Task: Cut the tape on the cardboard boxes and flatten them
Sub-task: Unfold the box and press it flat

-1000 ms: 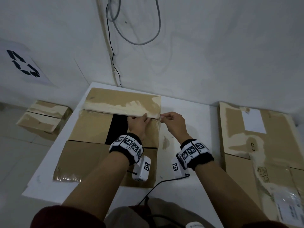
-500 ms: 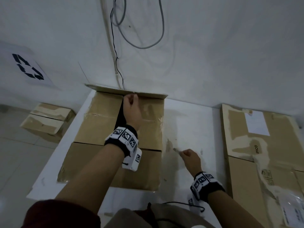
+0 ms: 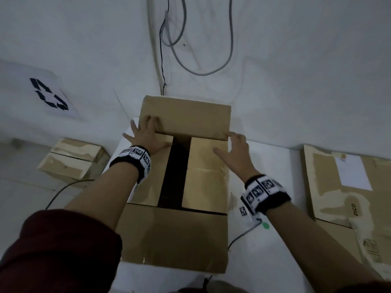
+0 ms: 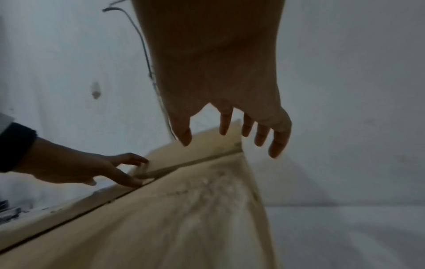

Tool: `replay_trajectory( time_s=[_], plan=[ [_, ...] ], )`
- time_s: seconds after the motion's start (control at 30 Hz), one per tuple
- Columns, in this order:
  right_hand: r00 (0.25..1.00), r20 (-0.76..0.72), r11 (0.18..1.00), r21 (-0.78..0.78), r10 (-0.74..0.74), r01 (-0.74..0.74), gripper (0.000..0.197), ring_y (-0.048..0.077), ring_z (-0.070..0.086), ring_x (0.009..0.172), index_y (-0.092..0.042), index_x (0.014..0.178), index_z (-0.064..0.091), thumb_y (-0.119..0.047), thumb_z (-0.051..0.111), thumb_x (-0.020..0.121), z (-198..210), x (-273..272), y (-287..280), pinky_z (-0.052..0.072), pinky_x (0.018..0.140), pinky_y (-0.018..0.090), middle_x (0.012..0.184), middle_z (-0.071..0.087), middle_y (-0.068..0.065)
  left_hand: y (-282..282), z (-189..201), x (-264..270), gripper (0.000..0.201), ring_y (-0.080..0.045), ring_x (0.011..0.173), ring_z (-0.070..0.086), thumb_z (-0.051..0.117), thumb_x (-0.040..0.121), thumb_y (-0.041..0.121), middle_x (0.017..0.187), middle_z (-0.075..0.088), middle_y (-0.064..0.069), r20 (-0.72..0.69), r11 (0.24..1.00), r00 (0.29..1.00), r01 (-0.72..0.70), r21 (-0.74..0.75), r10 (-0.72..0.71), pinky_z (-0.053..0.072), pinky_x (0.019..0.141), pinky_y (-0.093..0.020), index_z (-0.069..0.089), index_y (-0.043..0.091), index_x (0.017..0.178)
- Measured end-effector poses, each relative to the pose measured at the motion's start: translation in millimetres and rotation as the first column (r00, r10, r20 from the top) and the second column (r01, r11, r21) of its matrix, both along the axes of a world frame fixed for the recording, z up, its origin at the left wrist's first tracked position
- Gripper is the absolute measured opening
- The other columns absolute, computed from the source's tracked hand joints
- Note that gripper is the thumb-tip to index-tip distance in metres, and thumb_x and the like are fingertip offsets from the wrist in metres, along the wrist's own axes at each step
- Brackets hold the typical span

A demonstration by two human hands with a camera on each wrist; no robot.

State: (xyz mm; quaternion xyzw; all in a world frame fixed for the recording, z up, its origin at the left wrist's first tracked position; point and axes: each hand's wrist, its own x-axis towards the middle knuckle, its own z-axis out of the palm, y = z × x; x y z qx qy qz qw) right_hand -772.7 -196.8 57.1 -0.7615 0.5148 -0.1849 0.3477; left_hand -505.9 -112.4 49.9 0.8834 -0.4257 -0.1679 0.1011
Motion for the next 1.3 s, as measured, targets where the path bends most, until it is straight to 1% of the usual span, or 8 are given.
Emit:
replay_trajectory(
  time_s=[0.23, 0.4, 0.63, 0.8, 0.9, 1.07, 1.17, 1.3],
  plan=[
    [0.879, -0.463, 0.988, 0.142, 0.113, -0.052, 0.130, 0.046, 0.011, 0.142, -0.022, 0.152, 0.020, -0.085, 0.070, 0.050, 2, 70, -1, 0.029, 0.108, 0.064, 0.156, 0.016, 0.018, -12, -14, 4, 0.117, -0.036, 0.136, 0.020, 0.072, 0.049, 0.079, 0.151, 0.018, 0.002, -0.012, 0.991, 1.000, -0.006, 0.135, 0.007, 0.033, 0.100, -0.060, 0.022, 0.031, 0.143],
    [0.793, -0.594, 0.989, 0.129, 0.135, -0.071, 0.137, 0.054, -0.011, 0.143, -0.018, 0.154, 0.005, -0.079, 0.074, 0.052, -12, 80, 8, 0.008, 0.111, 0.073, 0.160, -0.006, 0.024, -13, -16, 3, 0.105, -0.036, 0.131, 0.026, 0.071, 0.052, 0.076, 0.142, 0.029, -0.002, 0.043, 0.986, 0.999, -0.026, 0.164, 0.019, 0.035, 0.097, -0.053, 0.032, 0.028, 0.137],
    [0.991, 0.021, 0.919, 0.371, 0.132, -0.130, 0.105, 0.026, 0.003, 0.151, -0.029, 0.157, 0.011, -0.057, 0.071, 0.075, 17, 26, -12, 0.017, 0.119, 0.050, 0.165, 0.003, 0.000, 18, 20, 13, 0.118, -0.036, 0.142, 0.019, 0.057, 0.053, 0.078, 0.159, 0.014, -0.005, -0.446, 0.999, 0.894, -0.029, 0.017, 0.033, 0.022, 0.115, -0.048, 0.019, 0.026, 0.151],
    [0.938, 0.341, 0.833, 0.535, -0.063, -0.138, 0.039, 0.023, 0.060, 0.100, -0.021, 0.121, 0.062, -0.048, 0.047, 0.098, 40, -50, -11, 0.049, 0.082, 0.034, 0.115, 0.066, 0.005, 68, 61, 21, 0.050, -0.028, 0.122, 0.048, 0.039, 0.098, 0.048, 0.139, 0.049, -0.003, -0.725, 0.951, 0.688, -0.245, -0.189, 0.033, 0.041, 0.096, -0.041, 0.039, 0.030, 0.145],
    [0.946, 0.319, 0.910, 0.407, -0.054, -0.085, 0.057, 0.027, 0.063, 0.107, -0.015, 0.140, 0.048, -0.044, 0.061, 0.092, 37, -99, -16, 0.053, 0.087, 0.041, 0.130, 0.060, 0.013, 99, 85, 33, 0.040, -0.023, 0.096, 0.061, 0.044, 0.100, 0.033, 0.111, 0.062, -0.003, -0.640, 0.949, 0.767, -0.236, -0.209, 0.050, 0.047, 0.072, -0.030, 0.048, 0.015, 0.136],
    [0.995, -0.068, 0.989, 0.126, -0.068, 0.076, 0.093, 0.037, 0.042, 0.131, -0.021, 0.152, 0.026, -0.023, 0.083, 0.079, -6, -134, 0, 0.040, 0.103, 0.050, 0.143, 0.042, 0.019, 149, 77, 49, 0.081, -0.038, 0.131, 0.040, 0.064, 0.091, 0.024, 0.146, 0.038, -0.023, -0.095, 0.988, 0.984, -0.154, -0.023, 0.151, 0.037, 0.106, -0.046, 0.013, 0.008, 0.152],
    [0.963, -0.262, 0.992, -0.120, -0.059, 0.028, 0.060, 0.040, 0.041, 0.127, -0.020, 0.139, 0.050, -0.022, 0.072, 0.083, -27, -122, 31, 0.037, 0.103, 0.045, 0.143, 0.041, 0.019, 177, 44, 32, 0.078, -0.039, 0.145, 0.006, 0.056, 0.094, 0.028, 0.158, 0.007, -0.022, 0.274, 0.978, 0.950, -0.181, 0.102, 0.147, 0.017, 0.116, -0.052, 0.009, 0.009, 0.152],
    [0.981, -0.171, 0.987, -0.119, 0.087, -0.109, 0.056, 0.031, 0.047, 0.126, -0.015, 0.143, 0.047, -0.035, 0.063, 0.093, -37, -90, 86, 0.041, 0.105, 0.043, 0.143, 0.047, 0.012, 197, 4, -12, 0.081, -0.037, 0.147, -0.005, 0.050, 0.095, 0.047, 0.159, -0.009, -0.019, 0.145, 0.965, 0.974, -0.200, 0.170, 0.176, 0.005, 0.119, -0.051, 0.007, 0.009, 0.153]
  ],
)
